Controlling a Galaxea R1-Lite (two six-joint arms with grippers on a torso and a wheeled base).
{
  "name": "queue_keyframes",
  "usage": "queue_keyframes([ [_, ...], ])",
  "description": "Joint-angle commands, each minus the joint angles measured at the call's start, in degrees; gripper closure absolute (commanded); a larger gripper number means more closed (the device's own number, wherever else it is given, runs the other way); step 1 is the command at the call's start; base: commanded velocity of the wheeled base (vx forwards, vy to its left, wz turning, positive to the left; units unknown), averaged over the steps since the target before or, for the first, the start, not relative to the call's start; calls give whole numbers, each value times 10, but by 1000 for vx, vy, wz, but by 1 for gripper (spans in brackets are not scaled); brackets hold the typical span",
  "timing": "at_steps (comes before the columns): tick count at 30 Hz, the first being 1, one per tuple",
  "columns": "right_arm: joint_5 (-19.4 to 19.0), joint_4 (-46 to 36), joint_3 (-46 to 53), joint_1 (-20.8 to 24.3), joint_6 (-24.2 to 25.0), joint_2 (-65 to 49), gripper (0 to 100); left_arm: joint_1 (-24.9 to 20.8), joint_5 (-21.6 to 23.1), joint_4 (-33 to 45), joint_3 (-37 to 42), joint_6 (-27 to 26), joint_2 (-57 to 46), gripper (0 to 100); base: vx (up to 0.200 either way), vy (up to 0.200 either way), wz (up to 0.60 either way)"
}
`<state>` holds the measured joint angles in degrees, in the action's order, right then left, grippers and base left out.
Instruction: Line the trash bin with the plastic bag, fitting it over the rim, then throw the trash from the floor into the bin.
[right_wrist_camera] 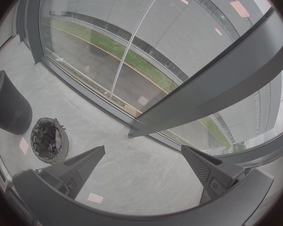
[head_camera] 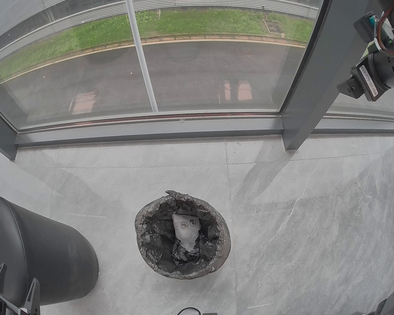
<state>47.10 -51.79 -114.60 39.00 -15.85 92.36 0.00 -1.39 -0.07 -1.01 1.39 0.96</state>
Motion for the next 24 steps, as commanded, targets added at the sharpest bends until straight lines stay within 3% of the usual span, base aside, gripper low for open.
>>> queue_keyframes([
  [1, 1, -23, 0, -13, 0, -27, 0, 0, 0, 0, 10, 0, -9, 0, 0, 0, 0],
  [12, -24, -185, 0, -154, -4, -115, 0, 0, 0, 0, 10, 0, -9, 0, 0, 0, 0],
  [24, -126, -337, 0, -267, 1, -197, 0, 0, 0, 0, 10, -1, -9, 0, 0, 0, 0],
])
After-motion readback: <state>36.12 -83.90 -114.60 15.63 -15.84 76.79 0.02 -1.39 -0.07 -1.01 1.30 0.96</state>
